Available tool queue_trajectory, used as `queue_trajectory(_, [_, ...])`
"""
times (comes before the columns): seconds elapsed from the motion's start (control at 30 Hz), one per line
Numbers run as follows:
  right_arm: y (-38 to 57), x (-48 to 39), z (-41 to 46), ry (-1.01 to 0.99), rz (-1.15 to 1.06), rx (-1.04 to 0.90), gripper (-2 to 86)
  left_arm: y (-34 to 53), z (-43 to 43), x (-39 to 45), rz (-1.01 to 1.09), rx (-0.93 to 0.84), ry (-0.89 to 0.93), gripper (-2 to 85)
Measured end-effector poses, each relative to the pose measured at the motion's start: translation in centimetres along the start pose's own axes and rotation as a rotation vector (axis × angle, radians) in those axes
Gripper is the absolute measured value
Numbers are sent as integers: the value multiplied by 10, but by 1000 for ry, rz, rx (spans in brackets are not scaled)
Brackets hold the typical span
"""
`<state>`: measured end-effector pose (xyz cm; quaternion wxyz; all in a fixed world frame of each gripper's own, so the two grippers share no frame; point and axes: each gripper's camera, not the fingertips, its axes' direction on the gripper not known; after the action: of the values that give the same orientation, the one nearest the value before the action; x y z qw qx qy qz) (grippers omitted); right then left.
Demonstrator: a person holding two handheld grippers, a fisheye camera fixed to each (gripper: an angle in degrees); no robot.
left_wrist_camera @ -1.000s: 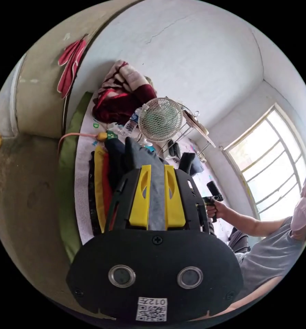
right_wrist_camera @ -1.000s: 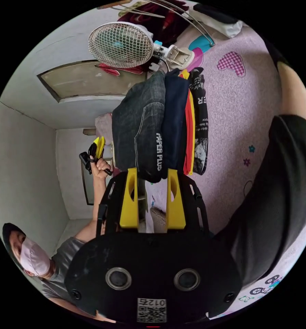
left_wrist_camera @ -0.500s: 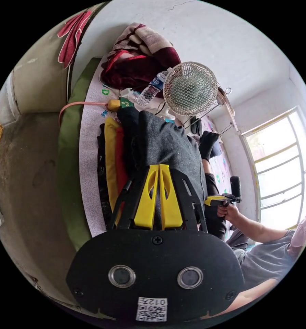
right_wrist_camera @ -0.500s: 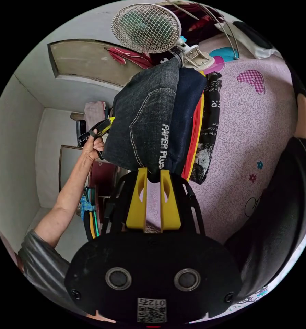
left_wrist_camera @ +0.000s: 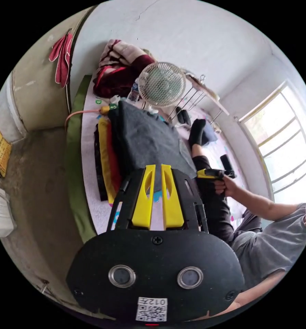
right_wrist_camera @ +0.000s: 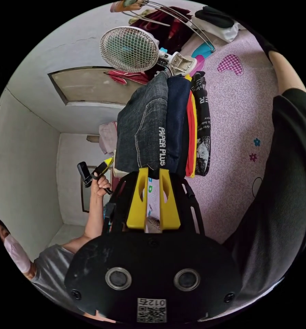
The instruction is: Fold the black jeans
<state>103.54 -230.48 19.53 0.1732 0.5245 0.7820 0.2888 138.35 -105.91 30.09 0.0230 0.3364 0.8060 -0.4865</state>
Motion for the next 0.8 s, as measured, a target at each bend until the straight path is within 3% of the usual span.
queue_trajectory(0.07, [3,-22,13,2,-5,-11,52,6,13,-3,-21,-70,-100,0])
queue_trajectory(0.23, [10,-79,38,44,-18,-16,26,18,17,-12,-110,-34,-62,1])
queue_trajectory(0.37, [28,-141,43,132,-104,34,-1,47,-38,19,-190,208,-218,4])
queue_trajectory(0.5, [54,-209,35,269,-266,131,-7,74,-70,131,55,607,-468,4])
queue_trajectory(0.6, [88,-282,29,555,-466,240,-8,71,-47,236,361,768,-651,2])
queue_trajectory(0.67, [125,-332,22,756,-574,419,-8,68,-26,289,488,882,-646,1])
queue_trajectory(0.73, [154,-358,12,799,-611,579,-9,63,-7,334,616,949,-519,0])
queue_trajectory(0.8, [180,-379,0,814,-604,698,-9,47,14,385,703,944,-250,2])
